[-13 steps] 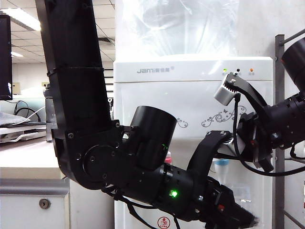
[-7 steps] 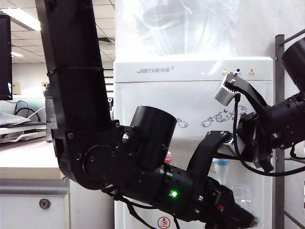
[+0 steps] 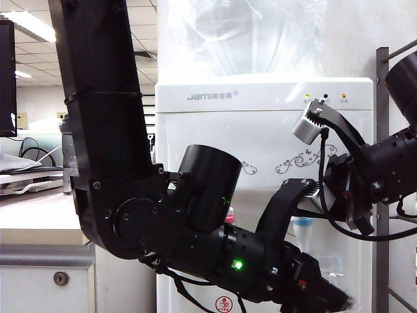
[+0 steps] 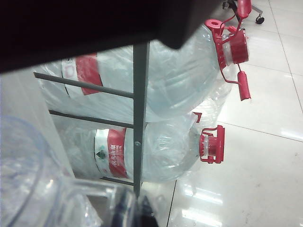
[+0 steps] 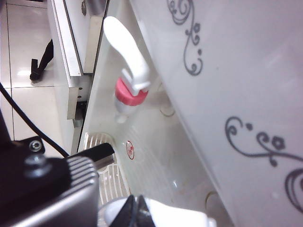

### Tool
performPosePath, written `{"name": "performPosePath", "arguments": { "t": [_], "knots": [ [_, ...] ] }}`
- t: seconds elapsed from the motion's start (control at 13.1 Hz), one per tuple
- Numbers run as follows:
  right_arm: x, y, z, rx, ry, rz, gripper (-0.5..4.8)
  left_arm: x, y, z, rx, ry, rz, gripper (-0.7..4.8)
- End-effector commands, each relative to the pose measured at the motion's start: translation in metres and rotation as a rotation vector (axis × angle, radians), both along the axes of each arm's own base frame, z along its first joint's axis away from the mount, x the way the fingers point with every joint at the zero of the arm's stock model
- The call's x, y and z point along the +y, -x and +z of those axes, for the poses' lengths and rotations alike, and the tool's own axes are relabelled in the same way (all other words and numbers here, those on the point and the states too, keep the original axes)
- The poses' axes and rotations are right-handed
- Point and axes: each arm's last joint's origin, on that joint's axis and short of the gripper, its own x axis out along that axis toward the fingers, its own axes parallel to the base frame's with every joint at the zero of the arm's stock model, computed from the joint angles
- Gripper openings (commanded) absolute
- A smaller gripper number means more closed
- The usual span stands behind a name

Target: Pick up the plastic mug from the left desk, go to the cold water outlet of the water dispenser, press the vertical switch to get some water, then put the mug back on the desk.

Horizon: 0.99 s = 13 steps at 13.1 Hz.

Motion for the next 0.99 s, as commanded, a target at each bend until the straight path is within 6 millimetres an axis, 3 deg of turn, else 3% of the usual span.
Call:
{"name": "performPosePath", "arguments": {
  "t": [0.08,0.38,0.99],
  "knots": [
    [-0.004,-0.001,-0.006,0.059,0.042,-0.077,-0.01,-0.003,-0.002,0.007,-0.041,0.043,-0.007,-0.06],
    [-0.004,-0.001,-0.004,0.048,0.039,-0.078,-0.01,-0.003,-0.002,0.007,-0.041,0.043,-0.007,-0.06],
    [-0.008,0.008,0.025,0.016,0.040,-0.114,-0.01,-0.003,-0.001,0.007,-0.041,0.043,-0.008,-0.06]
  ]
}}
